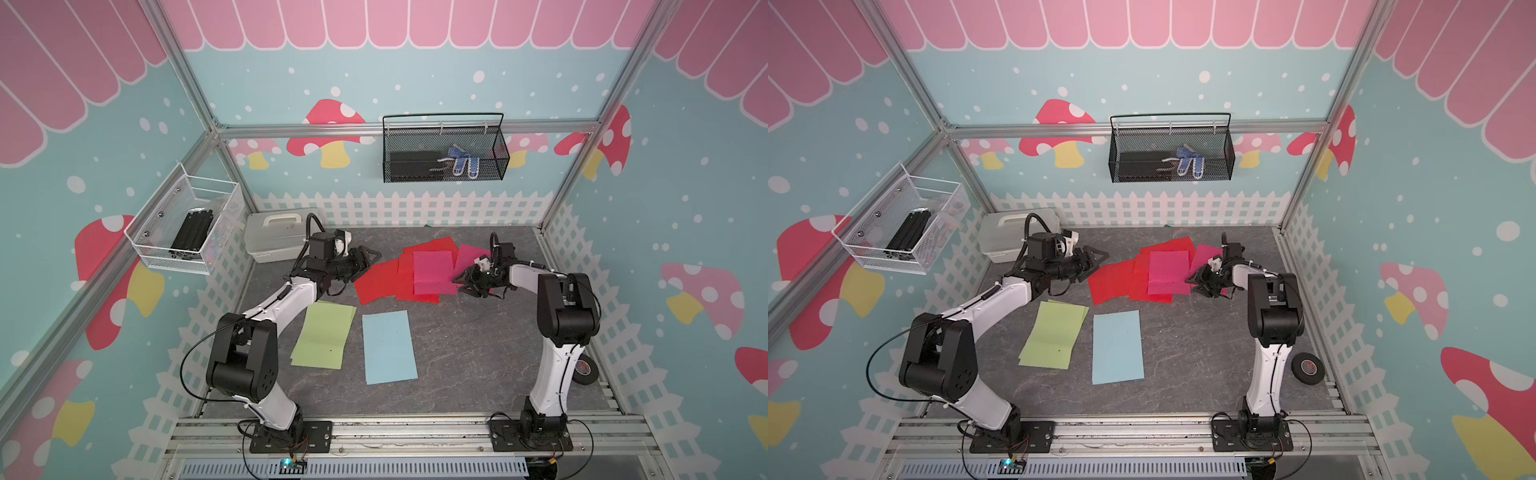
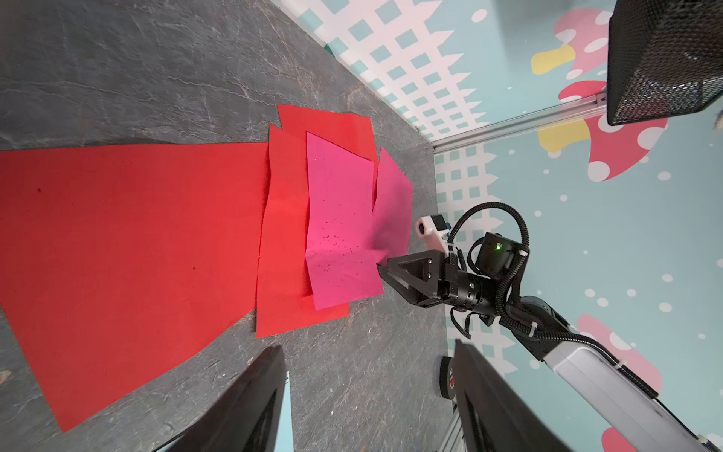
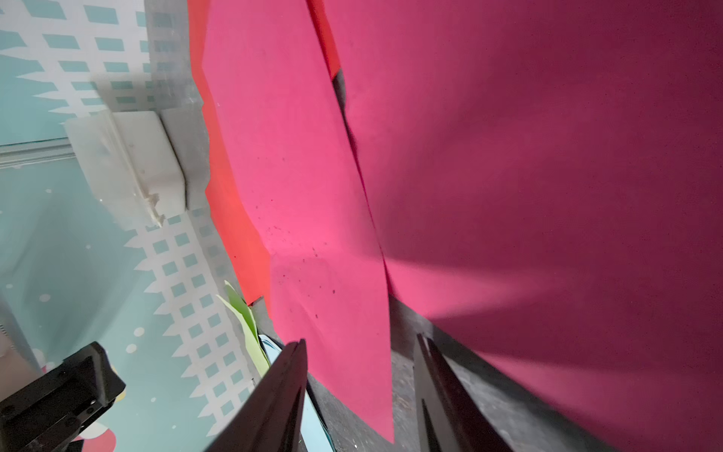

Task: Sort the scattered colored papers by color
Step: Pick up the colored paper from the center of the board.

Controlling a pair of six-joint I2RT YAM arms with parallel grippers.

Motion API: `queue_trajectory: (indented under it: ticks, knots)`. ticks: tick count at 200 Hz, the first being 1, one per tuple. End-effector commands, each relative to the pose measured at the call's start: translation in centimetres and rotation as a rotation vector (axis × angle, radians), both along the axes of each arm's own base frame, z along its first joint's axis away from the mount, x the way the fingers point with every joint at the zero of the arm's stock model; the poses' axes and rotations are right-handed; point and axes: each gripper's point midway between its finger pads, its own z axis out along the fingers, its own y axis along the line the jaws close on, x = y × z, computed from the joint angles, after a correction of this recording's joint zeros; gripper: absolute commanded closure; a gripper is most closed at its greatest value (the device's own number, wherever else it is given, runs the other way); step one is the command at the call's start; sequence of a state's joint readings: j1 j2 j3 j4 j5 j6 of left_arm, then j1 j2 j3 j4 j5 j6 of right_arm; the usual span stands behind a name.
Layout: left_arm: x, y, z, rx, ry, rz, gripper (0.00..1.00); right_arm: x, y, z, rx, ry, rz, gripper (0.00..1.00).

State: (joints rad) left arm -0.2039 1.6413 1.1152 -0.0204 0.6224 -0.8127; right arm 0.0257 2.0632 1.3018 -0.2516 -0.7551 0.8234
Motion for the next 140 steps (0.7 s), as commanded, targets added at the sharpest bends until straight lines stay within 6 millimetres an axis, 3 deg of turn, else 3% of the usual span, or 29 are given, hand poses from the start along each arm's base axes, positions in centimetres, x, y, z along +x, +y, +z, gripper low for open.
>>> queue_trajectory:
  ticks: [1,77,140]
  knots:
    - [0.1,0.1,-0.8,-0.016,0.019,0.004,0.3,0.0,0.4,-1.5,0.072,0.041,-0.022,0.53]
    - [0.2,0.6,-0.9,-0.02,0.025,0.017,0.3,0.0,1.0,-2.0,0.137,0.045,-0.028,0.54]
    - [0.3,0.5,-1.5,-0.026,0.038,0.018,0.3,2.0,1.8,-0.7,0.23,-0.012,-0.042,0.56]
